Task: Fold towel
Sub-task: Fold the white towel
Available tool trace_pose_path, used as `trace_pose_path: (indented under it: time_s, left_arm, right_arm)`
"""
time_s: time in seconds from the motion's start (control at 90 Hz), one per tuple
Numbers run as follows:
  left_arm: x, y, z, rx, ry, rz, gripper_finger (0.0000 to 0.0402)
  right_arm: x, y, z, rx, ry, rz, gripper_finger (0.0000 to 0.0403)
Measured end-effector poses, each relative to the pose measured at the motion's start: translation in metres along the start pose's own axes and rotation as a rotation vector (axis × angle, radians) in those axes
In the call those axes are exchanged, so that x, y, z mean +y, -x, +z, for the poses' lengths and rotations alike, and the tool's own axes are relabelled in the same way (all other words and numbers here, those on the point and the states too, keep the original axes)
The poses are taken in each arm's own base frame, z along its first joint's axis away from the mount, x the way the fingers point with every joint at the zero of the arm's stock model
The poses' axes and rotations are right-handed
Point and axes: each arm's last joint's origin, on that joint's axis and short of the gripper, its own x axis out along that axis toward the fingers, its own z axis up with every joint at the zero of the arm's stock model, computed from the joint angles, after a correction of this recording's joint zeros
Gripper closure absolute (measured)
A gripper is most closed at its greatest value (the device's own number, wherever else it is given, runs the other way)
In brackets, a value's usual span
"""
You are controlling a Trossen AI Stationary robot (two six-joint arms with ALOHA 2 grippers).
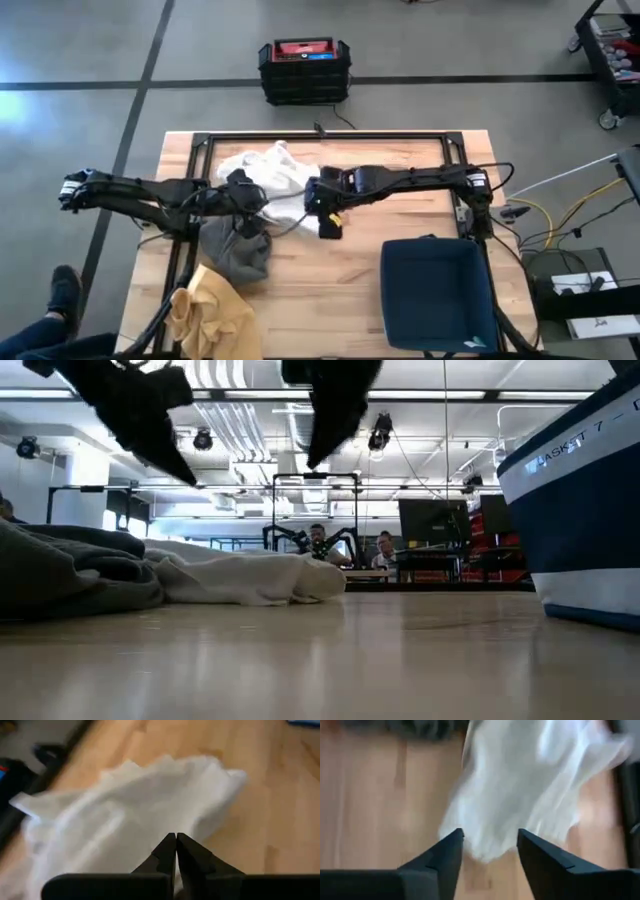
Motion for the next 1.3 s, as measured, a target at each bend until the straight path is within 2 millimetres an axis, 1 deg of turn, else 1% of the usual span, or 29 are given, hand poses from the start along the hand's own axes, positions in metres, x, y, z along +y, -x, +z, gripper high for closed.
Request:
trace_pose_path:
  time_s: [0.067, 0.178, 0.233, 0.3, 0.411, 0.467, 0.533, 0.6, 0.633, 0.689, 0.744, 0.778, 0.8, 0.911, 0.978, 1.056, 1.167, 1.222, 1.3]
  left_arm:
    - [-0.001, -0.004, -0.006, 0.025, 0.012, -0.010, 0.0401]
    - [-0.001, -0.011, -0.015, 0.055, 0.014, -0.002, 0.0400]
    - [-0.001, -0.013, -0.017, 0.064, 0.014, 0.000, 0.0401]
    - [-0.002, -0.015, -0.017, 0.062, 0.015, 0.000, 0.0401]
    - [-0.002, -0.015, -0.014, 0.048, 0.018, -0.003, 0.0398]
    - [-0.002, -0.014, -0.012, 0.038, 0.016, -0.006, 0.0398]
    - [-0.003, -0.014, -0.009, 0.018, 0.021, -0.011, 0.0398]
    - [-0.003, -0.013, -0.007, -0.007, 0.029, -0.017, 0.0398]
    - [-0.003, -0.013, -0.006, -0.019, 0.032, -0.020, 0.0398]
    - [-0.004, -0.013, -0.003, -0.048, 0.039, -0.028, 0.0397]
    - [-0.005, -0.013, -0.001, -0.063, 0.024, -0.036, 0.0397]
    - [-0.005, -0.013, 0.000, -0.076, 0.012, -0.040, 0.0397]
    - [-0.006, -0.013, 0.002, -0.092, 0.006, -0.050, 0.0397]
    - [-0.009, -0.012, 0.009, -0.165, -0.031, -0.123, 0.0397]
    - [-0.011, -0.011, 0.014, -0.214, -0.031, -0.162, 0.0397]
    - [-0.011, -0.010, 0.017, -0.242, -0.036, -0.169, 0.0393]
    - [-0.012, -0.010, 0.021, -0.286, -0.048, -0.166, 0.0366]
    - [-0.012, -0.010, 0.022, -0.293, -0.066, -0.162, 0.0342]
    - [-0.012, -0.013, 0.021, -0.279, -0.109, -0.143, 0.0298]
  right_arm:
    - [0.005, -0.019, -0.012, 0.048, 0.019, -0.001, 0.0197]
    - [0.011, -0.054, -0.030, 0.046, 0.048, -0.004, 0.0189]
    - [0.014, -0.069, -0.037, 0.016, 0.059, -0.005, 0.0189]
    - [0.016, -0.084, -0.040, -0.063, 0.069, -0.024, 0.0191]
    - [0.015, -0.100, -0.044, -0.118, 0.070, -0.146, 0.0202]
    - [0.015, -0.107, -0.044, -0.127, 0.089, -0.157, 0.0210]
    - [0.016, -0.116, -0.047, -0.098, 0.100, -0.158, 0.0223]
    - [0.017, -0.122, -0.047, -0.104, 0.103, -0.187, 0.0247]
    - [0.019, -0.122, -0.046, -0.112, 0.109, -0.208, 0.0267]
    - [0.020, -0.118, -0.041, -0.133, 0.127, -0.235, 0.0311]
    - [0.020, -0.109, -0.033, -0.158, 0.140, -0.252, 0.0362]
    - [0.019, -0.100, -0.028, -0.163, 0.150, -0.255, 0.0382]
    - [0.018, -0.094, -0.025, -0.170, 0.155, -0.261, 0.0388]
    - [0.009, -0.055, -0.005, -0.233, 0.111, -0.331, 0.0386]
    - [-0.003, -0.031, 0.004, -0.268, 0.064, -0.348, 0.0394]
    - [-0.017, -0.009, 0.009, -0.310, -0.002, -0.361, 0.0400]
    - [-0.034, 0.009, 0.014, -0.351, -0.091, -0.367, 0.0401]
    - [-0.038, 0.014, 0.014, -0.340, -0.098, -0.367, 0.0402]
    - [-0.042, 0.021, 0.017, -0.342, -0.103, -0.368, 0.0402]
